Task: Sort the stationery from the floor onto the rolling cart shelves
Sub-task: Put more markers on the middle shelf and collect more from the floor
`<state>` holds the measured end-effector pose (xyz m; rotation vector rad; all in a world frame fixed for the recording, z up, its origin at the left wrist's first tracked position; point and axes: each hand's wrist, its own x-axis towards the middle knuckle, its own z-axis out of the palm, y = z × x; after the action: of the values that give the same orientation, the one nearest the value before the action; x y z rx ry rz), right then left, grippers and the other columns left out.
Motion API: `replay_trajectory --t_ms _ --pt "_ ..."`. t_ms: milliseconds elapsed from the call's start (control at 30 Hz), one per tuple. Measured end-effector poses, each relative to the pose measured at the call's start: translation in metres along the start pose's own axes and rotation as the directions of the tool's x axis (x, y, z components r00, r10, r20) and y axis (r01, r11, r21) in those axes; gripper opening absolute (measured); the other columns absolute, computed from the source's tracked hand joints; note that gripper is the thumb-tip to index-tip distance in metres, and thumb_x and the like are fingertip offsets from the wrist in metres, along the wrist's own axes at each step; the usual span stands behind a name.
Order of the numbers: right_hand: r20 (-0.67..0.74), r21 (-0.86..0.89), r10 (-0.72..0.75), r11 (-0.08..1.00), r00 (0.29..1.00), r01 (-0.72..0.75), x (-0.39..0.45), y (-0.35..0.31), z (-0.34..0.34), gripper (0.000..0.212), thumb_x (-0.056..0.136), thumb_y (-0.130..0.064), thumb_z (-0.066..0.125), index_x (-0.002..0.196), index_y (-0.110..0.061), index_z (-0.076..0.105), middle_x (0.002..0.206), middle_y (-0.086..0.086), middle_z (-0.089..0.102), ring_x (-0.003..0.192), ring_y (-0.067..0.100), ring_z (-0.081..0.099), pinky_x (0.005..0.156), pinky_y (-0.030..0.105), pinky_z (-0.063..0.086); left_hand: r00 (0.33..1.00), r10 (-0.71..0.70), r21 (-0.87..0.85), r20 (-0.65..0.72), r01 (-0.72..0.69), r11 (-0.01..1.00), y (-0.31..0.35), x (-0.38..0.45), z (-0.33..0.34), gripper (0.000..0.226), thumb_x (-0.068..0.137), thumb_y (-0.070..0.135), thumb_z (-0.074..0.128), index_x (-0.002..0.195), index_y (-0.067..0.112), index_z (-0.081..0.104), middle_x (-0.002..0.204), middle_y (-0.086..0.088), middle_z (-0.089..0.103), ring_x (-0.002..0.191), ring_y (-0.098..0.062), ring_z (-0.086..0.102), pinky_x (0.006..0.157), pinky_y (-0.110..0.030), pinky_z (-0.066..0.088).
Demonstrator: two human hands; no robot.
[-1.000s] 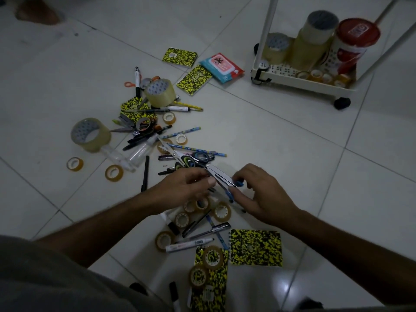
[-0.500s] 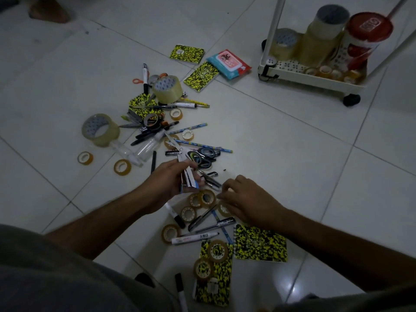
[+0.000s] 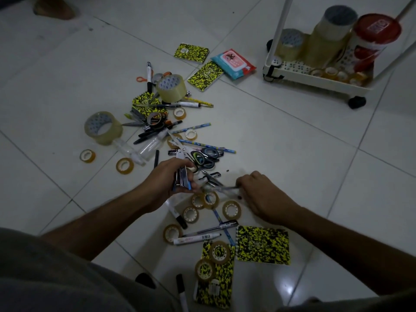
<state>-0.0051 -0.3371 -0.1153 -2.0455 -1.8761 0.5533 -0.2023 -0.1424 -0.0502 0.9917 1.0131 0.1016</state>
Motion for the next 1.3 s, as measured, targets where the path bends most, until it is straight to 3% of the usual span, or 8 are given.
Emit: replay_trajectory --t_ms 100,200,300,400,667,833,1000,1300 --pt "-0.067 0.136 0.149 0.981 0.987 -0.139 0.003 0.004 -0.002 0.014 0.105 -0.023 0.042 0.108 -0.014 0.052 0.092 0.002 0.054 0.083 0.021 0.045 0.075 0.041 0.04 1.0 -0.003 -0.019 -0.02 0.003 1.0 0.0 0.002 0.002 0.016 0.102 0.017 0.048 0.106 0.004 0.057 0.074 -0.014 0.059 0.069 -0.031 0.064 0.079 -0.049 0.061" --pt "-0.011 0.157 0.248 0.957 0.969 -0.243 0.013 0.004 0.006 0.018 0.098 -0.029 0.051 0.102 -0.013 0.058 0.086 0.003 0.061 0.079 0.024 0.055 0.066 0.037 0.041 1.0 -0.01 -0.023 -0.021 0.009 1.0 -0.001 0.003 0.004 0.016 0.102 0.017 0.047 0.105 0.004 0.056 0.073 -0.013 0.058 0.068 -0.031 0.064 0.078 -0.049 0.061" --pt "0.059 0.201 0.29 0.934 0.955 -0.296 0.021 -0.004 0.011 0.028 0.091 -0.039 0.056 0.1 -0.015 0.067 0.088 0.002 0.068 0.079 0.022 0.061 0.065 0.032 0.044 1.0 -0.019 -0.012 -0.018 0.019 1.0 -0.001 0.004 0.005 0.016 0.102 0.018 0.048 0.104 0.005 0.057 0.074 -0.013 0.058 0.068 -0.031 0.064 0.077 -0.048 0.061" --pt "0.068 0.208 0.335 0.916 0.94 -0.342 0.028 -0.01 0.018 0.018 0.093 -0.026 0.061 0.101 -0.013 0.071 0.092 0.005 0.07 0.083 0.024 0.063 0.067 0.03 0.04 1.0 -0.018 -0.007 -0.007 0.018 1.0 -0.003 0.004 0.004 0.016 0.101 0.017 0.048 0.106 0.005 0.056 0.075 -0.013 0.057 0.069 -0.031 0.063 0.082 -0.051 0.058" --pt "0.154 0.216 0.332 0.908 0.931 -0.36 0.023 0.01 0.007 0.023 0.105 -0.028 0.042 0.097 -0.01 0.054 0.086 0.008 0.061 0.074 0.024 0.056 0.065 0.039 0.045 1.0 -0.007 -0.022 -0.006 0.007 1.0 -0.004 -0.001 0.003 0.019 0.101 0.015 0.045 0.109 0.003 0.056 0.077 -0.014 0.056 0.067 -0.03 0.062 0.074 -0.045 0.061" --pt "0.3 0.091 0.257 0.951 0.918 -0.296 0.012 0.011 0.007 0.017 0.102 -0.035 0.049 0.102 -0.018 0.054 0.098 0.004 0.059 0.086 0.021 0.051 0.073 0.034 0.04 1.0 -0.002 -0.005 -0.009 0.002 1.0 -0.003 0.002 0.004 0.018 0.101 0.016 0.045 0.107 0.002 0.056 0.076 -0.014 0.057 0.069 -0.031 0.062 0.08 -0.05 0.058" --pt "0.255 -0.01 0.263 0.963 0.93 -0.27 0.01 0.004 0.01 0.026 0.097 -0.04 0.056 0.106 -0.016 0.059 0.106 0.009 0.061 0.099 0.027 0.055 0.078 0.035 0.044 1.0 -0.006 -0.009 -0.006 0.006 1.0 -0.002 0.003 0.003 0.017 0.101 0.017 0.048 0.106 0.004 0.057 0.076 -0.013 0.058 0.069 -0.03 0.063 0.081 -0.05 0.06" --pt "0.288 -0.154 0.349 0.936 0.892 -0.317 0.002 -0.01 0.014 0.016 0.099 -0.033 0.05 0.094 -0.018 0.049 0.104 0.011 0.06 0.091 0.027 0.054 0.072 0.031 0.037 1.0 -0.011 -0.014 -0.027 0.011 1.0 -0.003 -0.001 0.002 0.02 0.101 0.018 0.048 0.112 0.003 0.057 0.076 -0.014 0.058 0.068 -0.028 0.064 0.069 -0.041 0.06"
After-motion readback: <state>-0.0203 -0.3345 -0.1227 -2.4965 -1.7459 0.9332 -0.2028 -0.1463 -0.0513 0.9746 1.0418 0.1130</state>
